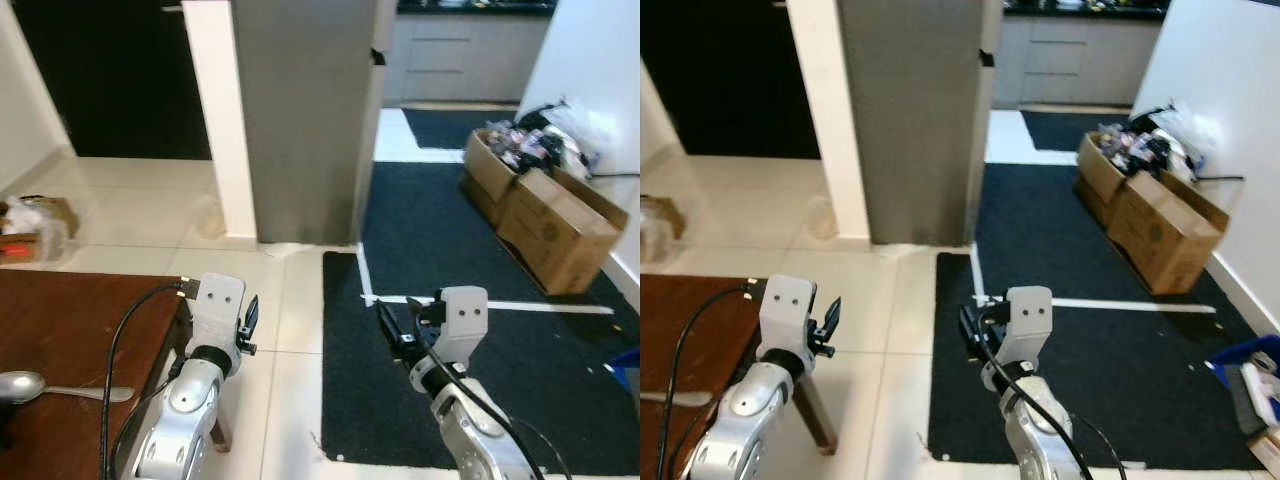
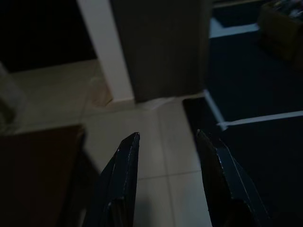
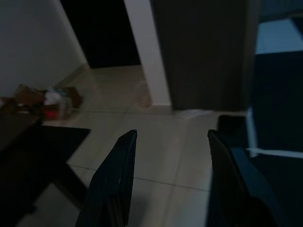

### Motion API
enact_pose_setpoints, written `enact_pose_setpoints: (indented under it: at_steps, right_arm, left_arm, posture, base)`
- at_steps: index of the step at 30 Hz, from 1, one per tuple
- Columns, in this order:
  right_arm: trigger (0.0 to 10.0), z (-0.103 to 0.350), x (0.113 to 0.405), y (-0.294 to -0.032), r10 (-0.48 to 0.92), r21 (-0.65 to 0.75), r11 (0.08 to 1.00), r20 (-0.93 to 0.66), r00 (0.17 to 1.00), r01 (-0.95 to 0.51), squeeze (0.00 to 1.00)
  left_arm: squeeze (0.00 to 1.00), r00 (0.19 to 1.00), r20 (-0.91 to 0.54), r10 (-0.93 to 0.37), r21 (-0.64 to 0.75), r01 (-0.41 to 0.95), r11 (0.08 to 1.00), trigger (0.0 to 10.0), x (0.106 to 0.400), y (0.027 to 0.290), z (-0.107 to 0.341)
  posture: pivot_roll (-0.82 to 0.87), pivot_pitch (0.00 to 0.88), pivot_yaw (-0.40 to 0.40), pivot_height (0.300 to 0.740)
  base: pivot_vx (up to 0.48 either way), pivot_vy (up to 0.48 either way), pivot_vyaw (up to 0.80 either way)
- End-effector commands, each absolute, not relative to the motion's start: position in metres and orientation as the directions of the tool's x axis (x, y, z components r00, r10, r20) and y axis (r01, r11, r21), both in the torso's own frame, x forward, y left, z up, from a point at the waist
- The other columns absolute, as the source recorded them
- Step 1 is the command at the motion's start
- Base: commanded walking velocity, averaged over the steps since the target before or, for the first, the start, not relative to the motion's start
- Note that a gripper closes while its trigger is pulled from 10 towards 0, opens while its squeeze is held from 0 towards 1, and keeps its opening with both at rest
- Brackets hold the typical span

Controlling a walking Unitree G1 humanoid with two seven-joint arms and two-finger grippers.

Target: Setting the table

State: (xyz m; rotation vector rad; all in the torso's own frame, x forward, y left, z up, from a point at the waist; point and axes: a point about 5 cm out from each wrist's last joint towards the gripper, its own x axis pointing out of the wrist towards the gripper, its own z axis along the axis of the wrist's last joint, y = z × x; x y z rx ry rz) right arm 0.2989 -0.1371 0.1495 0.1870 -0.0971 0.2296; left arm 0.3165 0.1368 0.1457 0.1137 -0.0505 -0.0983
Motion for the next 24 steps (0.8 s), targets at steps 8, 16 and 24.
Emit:
enact_pose_setpoints:
  at_steps: [8, 16, 24]
  right_arm:
    - [10.0, 0.152, 0.302, -0.152, 0.116, 0.347, 0.926, 0.108, 0.987, -0.146, 0.02]
    - [10.0, 0.16, 0.303, -0.156, 0.1, 0.362, 0.921, 0.132, 0.986, -0.142, 0.04]
    - [10.0, 0.179, 0.301, -0.154, 0.123, 0.325, 0.927, 0.206, 0.971, -0.187, 0.04]
  left_arm:
    - [0.0, 0.995, 0.009, -0.095, 0.11, 0.093, 0.99, 10.0, 0.314, 0.139, 0.141]
    - [0.0, 0.993, 0.055, -0.104, 0.13, 0.096, 0.987, 10.0, 0.32, 0.142, 0.158]
    - [0.0, 0.963, 0.228, -0.145, 0.183, 0.104, 0.978, 10.0, 0.323, 0.149, 0.209]
  posture:
    - [0.01, 0.055, 0.095, 0.74]
    - [0.0, 0.063, 0.095, 0.74]
    - [0.0, 0.071, 0.103, 0.74]
  base:
    - [0.0, 0.0, 0.8]
    - [0.0, 0.0, 0.8]
    - [0.0, 0.0, 0.8]
